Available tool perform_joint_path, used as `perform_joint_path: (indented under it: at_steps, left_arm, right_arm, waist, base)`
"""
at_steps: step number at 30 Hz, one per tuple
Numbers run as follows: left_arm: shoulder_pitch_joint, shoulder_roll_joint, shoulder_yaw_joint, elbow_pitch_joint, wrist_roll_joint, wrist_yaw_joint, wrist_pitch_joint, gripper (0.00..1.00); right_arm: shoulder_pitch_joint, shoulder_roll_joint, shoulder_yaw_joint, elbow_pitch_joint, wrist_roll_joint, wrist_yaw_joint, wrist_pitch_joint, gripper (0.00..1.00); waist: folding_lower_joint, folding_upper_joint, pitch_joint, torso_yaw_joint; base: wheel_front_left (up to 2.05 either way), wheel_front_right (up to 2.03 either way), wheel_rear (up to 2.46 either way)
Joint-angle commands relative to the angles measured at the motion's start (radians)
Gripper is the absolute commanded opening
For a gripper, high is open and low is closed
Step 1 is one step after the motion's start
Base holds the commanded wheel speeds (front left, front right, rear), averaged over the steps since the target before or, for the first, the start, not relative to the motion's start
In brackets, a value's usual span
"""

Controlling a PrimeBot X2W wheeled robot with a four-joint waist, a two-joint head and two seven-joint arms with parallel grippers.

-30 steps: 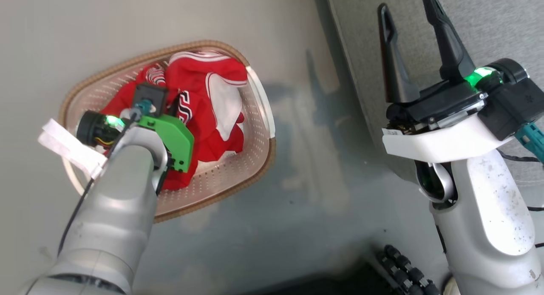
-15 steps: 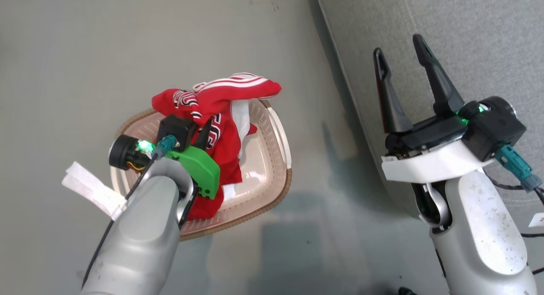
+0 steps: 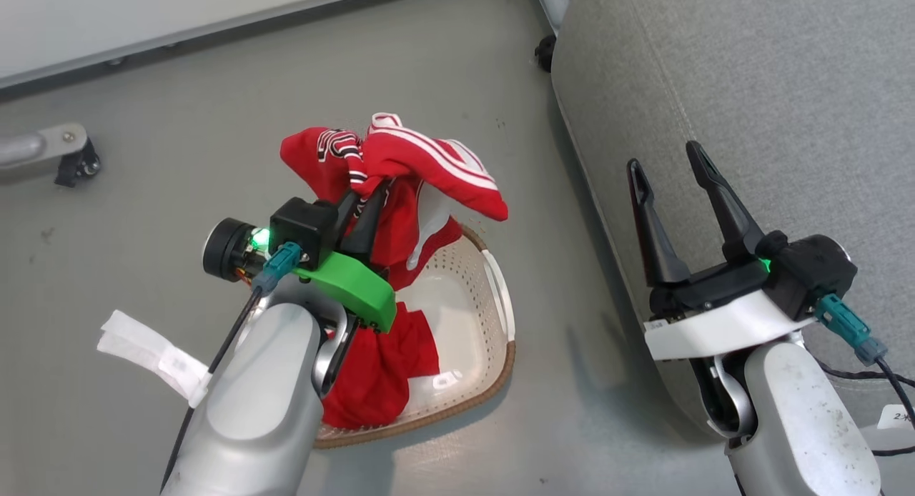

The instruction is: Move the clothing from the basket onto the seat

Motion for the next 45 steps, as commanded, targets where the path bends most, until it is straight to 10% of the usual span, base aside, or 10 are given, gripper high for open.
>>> perform_joint_path:
  at_steps: [1, 18, 45]
  left_arm:
    - [0.017, 0.002, 0.002, -0.028, -0.002, -0.002, -0.004, 0.0]
    - [0.0, 0.008, -0.021, -0.327, 0.016, -0.002, -0.002, 0.0]
    - [0.031, 0.006, -0.068, -0.38, -0.004, 0.003, -0.002, 0.0]
  right_arm:
    - [0.022, -0.004, -0.004, 0.003, 0.006, 0.0, -0.002, 1.0]
    - [0.11, -0.004, 0.0, 0.011, 0.021, 0.0, -0.002, 1.0]
    - [-0.007, -0.042, 0.215, 0.011, -0.035, 0.0, -0.002, 1.0]
  waist:
    - [0.0, 0.0, -0.066, 0.027]
    - [0.0, 0.0, -0.167, 0.031]
    - [0.0, 0.0, -0.185, 0.058]
  base:
    - [0.0, 0.0, 0.0]
    - [0.0, 0.0, 0.0]
    - [0.0, 0.0, 0.0]
